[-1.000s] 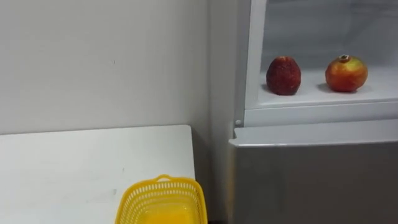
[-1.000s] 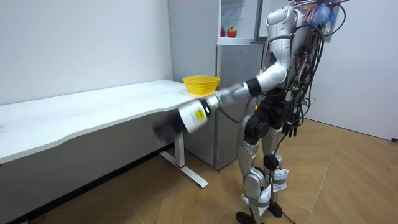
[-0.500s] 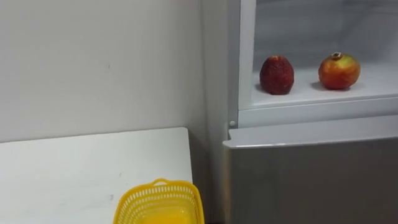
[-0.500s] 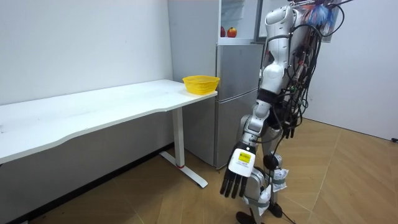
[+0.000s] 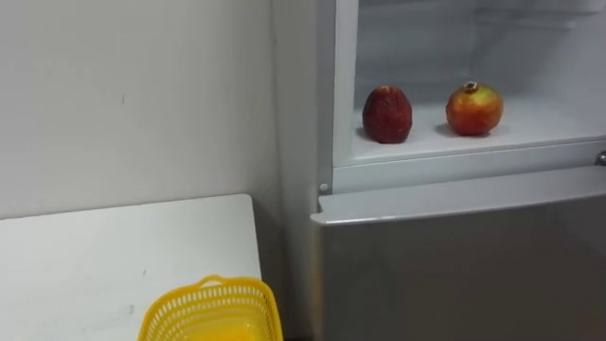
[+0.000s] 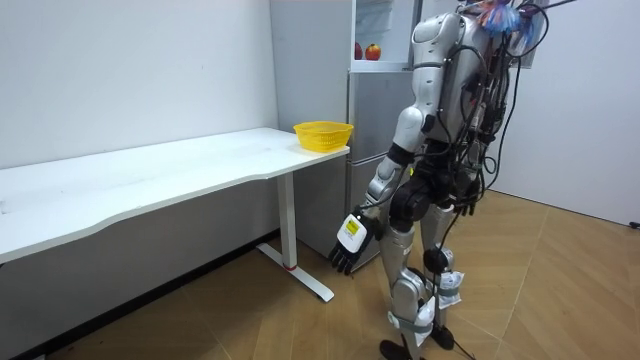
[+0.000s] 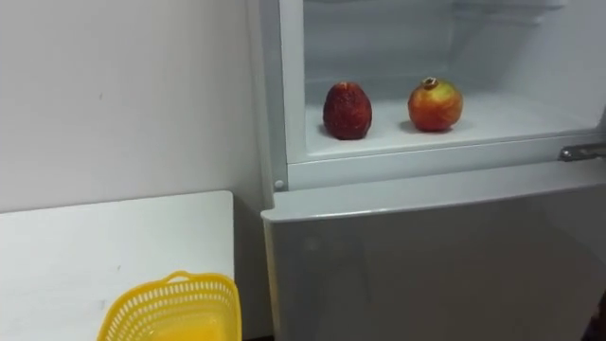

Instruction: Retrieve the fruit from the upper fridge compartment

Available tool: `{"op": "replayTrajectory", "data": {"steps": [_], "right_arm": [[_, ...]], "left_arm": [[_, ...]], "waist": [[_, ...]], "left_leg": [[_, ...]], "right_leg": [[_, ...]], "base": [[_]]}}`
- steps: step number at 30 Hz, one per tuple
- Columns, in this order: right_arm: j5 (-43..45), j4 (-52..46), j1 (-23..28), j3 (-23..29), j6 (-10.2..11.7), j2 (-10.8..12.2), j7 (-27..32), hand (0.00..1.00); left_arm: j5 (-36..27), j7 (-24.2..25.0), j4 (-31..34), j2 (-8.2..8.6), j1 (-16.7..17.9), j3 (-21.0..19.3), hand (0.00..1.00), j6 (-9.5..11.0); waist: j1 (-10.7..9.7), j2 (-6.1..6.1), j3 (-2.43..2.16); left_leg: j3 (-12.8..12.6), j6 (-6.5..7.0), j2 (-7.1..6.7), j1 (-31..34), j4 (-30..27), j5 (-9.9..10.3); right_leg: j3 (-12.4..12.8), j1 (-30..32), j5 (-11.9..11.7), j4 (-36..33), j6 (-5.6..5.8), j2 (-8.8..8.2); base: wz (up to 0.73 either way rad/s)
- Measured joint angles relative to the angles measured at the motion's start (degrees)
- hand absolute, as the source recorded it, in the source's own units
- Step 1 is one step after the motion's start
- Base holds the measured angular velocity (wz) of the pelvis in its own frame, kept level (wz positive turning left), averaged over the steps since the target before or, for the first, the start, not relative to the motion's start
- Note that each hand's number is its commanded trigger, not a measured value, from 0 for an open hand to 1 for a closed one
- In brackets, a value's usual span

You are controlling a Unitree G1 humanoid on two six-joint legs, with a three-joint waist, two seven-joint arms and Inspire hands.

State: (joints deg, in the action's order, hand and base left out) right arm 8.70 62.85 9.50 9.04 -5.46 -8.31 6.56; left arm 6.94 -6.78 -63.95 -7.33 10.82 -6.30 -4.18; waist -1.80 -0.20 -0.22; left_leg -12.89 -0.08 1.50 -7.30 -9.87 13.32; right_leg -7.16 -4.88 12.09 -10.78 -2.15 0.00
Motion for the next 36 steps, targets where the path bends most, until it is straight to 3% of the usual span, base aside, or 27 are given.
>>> {"op": "replayTrajectory", "data": {"steps": [3,7,10,12,15,19,20,26,30,32,36], "right_arm": [[-3.0,-8.8,0.0,0.1,2.1,0.3,2.1,0.00],[-4.1,-30.6,2.4,-0.9,3.0,2.5,4.8,0.00],[-4.8,-43.9,5.4,-1.2,5.6,4.0,6.2,0.00],[-4.7,-49.8,6.7,-1.3,6.7,4.0,7.4,0.00],[-4.0,-57.2,8.0,-1.2,8.5,3.9,9.8,0.00],[-3.9,-68.3,8.7,-1.3,9.8,3.8,12.4,0.00],[-3.7,-71.0,8.7,-1.5,10.7,3.8,13.3,0.00],[-2.3,-80.8,8.6,-3.2,13.8,3.5,17.5,0.00],[0.7,-83.9,8.5,-3.4,14.4,3.4,19.0,0.00],[1.6,-85.6,8.3,-3.6,15.7,3.3,19.1,0.00],[3.3,-86.8,7.9,-5.7,16.7,0.6,20.1,0.00]], "left_arm": [[0.0,-0.3,-0.2,-0.15,0.9,0.5,0.00,1.2],[0.1,-0.6,0.0,-0.30,2.3,1.0,0.00,1.6],[0.1,-0.6,1.3,-0.26,3.7,0.9,0.00,1.9],[0.1,-0.7,1.7,-0.24,4.1,0.9,0.00,2.6],[0.8,-1.4,1.5,-0.25,4.9,0.9,0.00,3.7],[0.7,-1.4,1.4,-0.25,5.0,2.2,0.00,4.6],[0.7,-1.4,1.3,-0.28,5.0,2.6,0.00,4.7],[0.5,-1.3,-2.4,-0.68,4.8,5.5,0.00,6.1],[0.9,-0.5,-4.8,-0.84,4.5,6.0,0.00,6.3],[1.3,0.4,-5.4,-1.04,4.4,6.0,0.00,6.3],[1.3,1.2,-6.0,-1.08,3.8,6.0,0.00,6.7]], "waist": [[0.4,-0.14,0.05],[0.1,-0.24,-0.04],[0.2,-0.17,0.00],[0.1,0.14,0.06],[0.0,0.47,-0.29],[-1.0,1.11,-0.29],[-1.0,0.79,-0.13],[-1.2,0.74,-0.21],[-0.8,0.61,-0.19],[-0.6,0.61,-0.18],[0.4,0.58,-0.17]], "left_leg": [[-0.2,0.00,0.00,-0.1,0.0,0.0],[-0.3,0.00,0.03,0.7,0.0,0.0],[-0.4,0.00,0.02,0.8,-0.1,0.0],[-1.1,-0.01,0.03,0.9,0.0,0.0],[-1.7,-0.01,0.08,1.0,0.1,0.0],[-2.0,-0.01,0.03,1.0,0.3,0.0],[-2.0,-0.01,0.02,0.9,0.3,0.0],[-2.6,-0.01,0.11,0.9,0.3,0.0],[-2.6,-0.01,0.09,1.0,0.3,0.0],[-2.6,-0.01,0.09,1.0,0.3,0.0],[-2.6,-0.01,0.11,0.9,0.3,0.0]], "right_leg": [[0.7,0.3,0.0,0.1,0.04,0.19],[0.6,1.1,0.0,0.1,0.02,0.19],[0.6,1.1,0.0,0.2,0.02,0.16],[0.9,1.3,0.0,0.4,0.02,0.14],[1.7,1.8,-0.1,0.1,0.04,0.24],[2.2,2.0,-0.2,-0.1,0.18,0.33],[2.4,2.0,-0.2,-0.1,0.19,0.37],[2.5,2.0,-0.2,0.1,0.18,0.51],[2.5,2.1,-0.2,0.1,0.18,0.49],[2.5,2.2,-0.2,0.2,0.18,0.49],[2.5,2.1,-0.2,0.1,0.18,0.84]], "base": [[-0.04],[0.01],[0.00],[-0.08],[-0.15],[-0.05],[-0.07],[-0.01],[0.00],[0.00],[-0.02]]}}
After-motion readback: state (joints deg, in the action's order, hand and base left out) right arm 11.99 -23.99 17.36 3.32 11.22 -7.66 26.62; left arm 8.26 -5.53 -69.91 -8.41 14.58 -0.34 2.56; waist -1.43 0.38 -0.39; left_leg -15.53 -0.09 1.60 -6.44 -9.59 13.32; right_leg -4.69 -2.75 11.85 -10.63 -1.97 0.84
